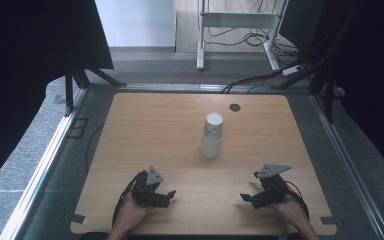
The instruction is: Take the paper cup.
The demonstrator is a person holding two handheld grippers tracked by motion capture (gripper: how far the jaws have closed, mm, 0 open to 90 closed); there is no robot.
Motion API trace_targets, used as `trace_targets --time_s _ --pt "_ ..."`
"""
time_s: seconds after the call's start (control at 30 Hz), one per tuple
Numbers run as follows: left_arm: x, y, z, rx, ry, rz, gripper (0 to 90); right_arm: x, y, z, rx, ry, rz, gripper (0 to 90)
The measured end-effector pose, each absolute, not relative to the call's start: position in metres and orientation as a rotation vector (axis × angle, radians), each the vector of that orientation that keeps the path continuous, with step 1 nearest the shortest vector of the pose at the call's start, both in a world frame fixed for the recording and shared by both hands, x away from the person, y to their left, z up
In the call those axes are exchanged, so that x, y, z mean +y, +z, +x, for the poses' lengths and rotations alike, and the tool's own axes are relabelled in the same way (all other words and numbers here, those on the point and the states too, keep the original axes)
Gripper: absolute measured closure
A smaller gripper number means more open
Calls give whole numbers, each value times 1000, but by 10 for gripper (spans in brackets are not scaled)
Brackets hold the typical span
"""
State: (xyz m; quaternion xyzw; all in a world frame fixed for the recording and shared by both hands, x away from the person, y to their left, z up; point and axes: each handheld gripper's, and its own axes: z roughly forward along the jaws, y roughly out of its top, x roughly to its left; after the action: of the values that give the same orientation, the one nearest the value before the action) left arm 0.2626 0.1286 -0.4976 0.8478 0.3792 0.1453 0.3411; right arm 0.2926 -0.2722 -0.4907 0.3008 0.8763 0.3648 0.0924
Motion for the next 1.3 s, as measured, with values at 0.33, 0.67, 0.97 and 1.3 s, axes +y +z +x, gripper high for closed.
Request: trace_targets --time_s 0.33,0.67,0.97,1.3 --pt "125 -495 269 969 385 2194 128 -271 -484 296 2600 1078 882 21" --pt "129 -488 280 975 380 2145 127 -265 -479 301 2612 1069 866 17" --pt "127 -478 289 946 392 2150 127 -266 -472 310 2607 1080 880 8" --pt "123 -469 303 948 379 2164 128 -264 -461 320 2579 1116 902 7"
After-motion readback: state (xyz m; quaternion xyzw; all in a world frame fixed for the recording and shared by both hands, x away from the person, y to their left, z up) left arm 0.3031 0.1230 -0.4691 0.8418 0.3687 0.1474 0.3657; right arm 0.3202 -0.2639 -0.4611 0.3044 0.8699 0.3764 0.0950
